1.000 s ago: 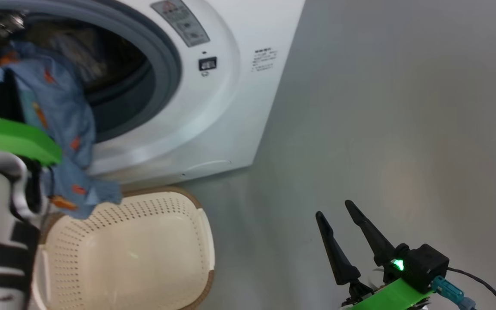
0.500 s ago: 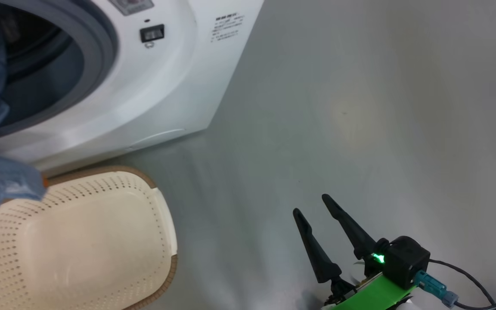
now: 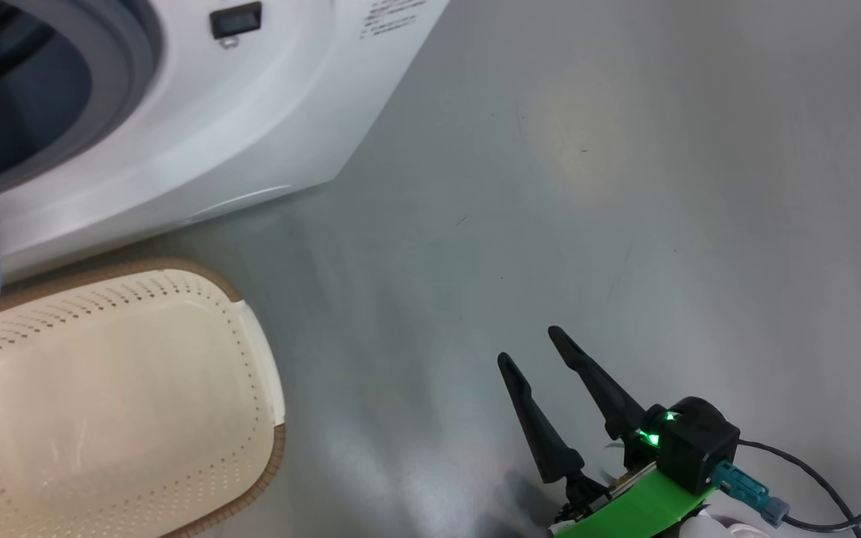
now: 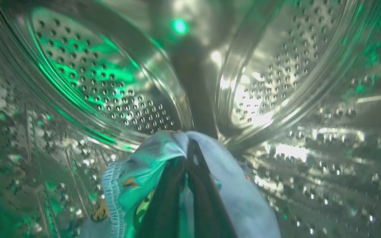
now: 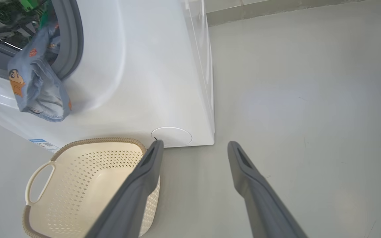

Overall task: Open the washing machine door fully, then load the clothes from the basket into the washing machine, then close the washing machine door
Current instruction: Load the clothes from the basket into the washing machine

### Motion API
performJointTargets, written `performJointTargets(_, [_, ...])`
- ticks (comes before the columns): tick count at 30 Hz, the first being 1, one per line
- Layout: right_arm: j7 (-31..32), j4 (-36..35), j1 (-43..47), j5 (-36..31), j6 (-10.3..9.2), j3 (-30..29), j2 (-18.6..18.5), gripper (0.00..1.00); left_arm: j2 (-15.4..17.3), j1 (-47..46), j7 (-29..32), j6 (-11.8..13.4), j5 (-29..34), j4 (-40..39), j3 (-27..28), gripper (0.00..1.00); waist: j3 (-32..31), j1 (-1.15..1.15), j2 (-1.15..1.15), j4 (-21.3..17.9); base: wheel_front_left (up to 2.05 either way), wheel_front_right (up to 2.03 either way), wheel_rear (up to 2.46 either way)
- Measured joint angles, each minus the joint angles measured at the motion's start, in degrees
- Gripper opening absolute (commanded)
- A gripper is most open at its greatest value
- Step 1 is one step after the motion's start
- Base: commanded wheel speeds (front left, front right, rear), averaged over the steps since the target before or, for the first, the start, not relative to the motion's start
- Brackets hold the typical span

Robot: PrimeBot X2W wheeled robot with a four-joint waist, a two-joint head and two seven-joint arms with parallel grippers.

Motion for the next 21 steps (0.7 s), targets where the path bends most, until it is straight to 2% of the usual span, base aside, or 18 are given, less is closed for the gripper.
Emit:
performJointTargets(1, [0.0, 0.1, 0.0, 0.0, 0.00, 0.0, 0.0, 1.00, -0.3, 0.0, 0.0, 0.0, 0.0, 1.3, 0.0, 0.00, 0.0, 0.00, 0.00, 0.1, 0.00, 0.00, 0.00])
performJointTargets(2, [0.0, 0.2, 0.0, 0.0, 0.00, 0.0, 0.0, 1.00, -0.5, 0.0, 0.0, 0.0, 0.0, 2.4, -0.3, 0.27, -0.1, 0.00, 0.00, 0.3, 0.00, 0.00, 0.00])
performJointTargets(3, [0.0, 0.3, -0.1, 0.0, 0.00, 0.0, 0.0, 1.00, -0.6, 0.0, 0.0, -0.1, 0.3, 3.1, -0.8, 0.49, -0.3, 0.00, 0.00, 0.5, 0.00, 0.00, 0.00])
performJointTargets(4, [0.0, 0.3, -0.1, 0.0, 0.00, 0.0, 0.0, 1.00, -0.8, 0.0, 0.0, 0.0, 0.4, 3.7, -0.9, 1.00, -0.5, 0.00, 0.00, 0.8, 0.00, 0.00, 0.00])
performJointTargets(14, [0.0, 1.8, -1.1, -0.7, 0.00, -0.6, 0.0, 1.00, -5.5, 0.3, 0.0, 0.7, 0.4, 6.3, -2.1, 1.00, -3.2, 0.00, 0.00, 4.7, 0.00, 0.00, 0.00])
performJointTargets(21, [0.0, 2.4, -1.3, -0.9, 0.00, -3.1, -0.1, 1.00, -9.7, 4.0, 0.0, 1.8, 1.0, 5.7, -3.4, 1.00, -4.9, 0.00, 0.00, 7.9, 0.00, 0.00, 0.00])
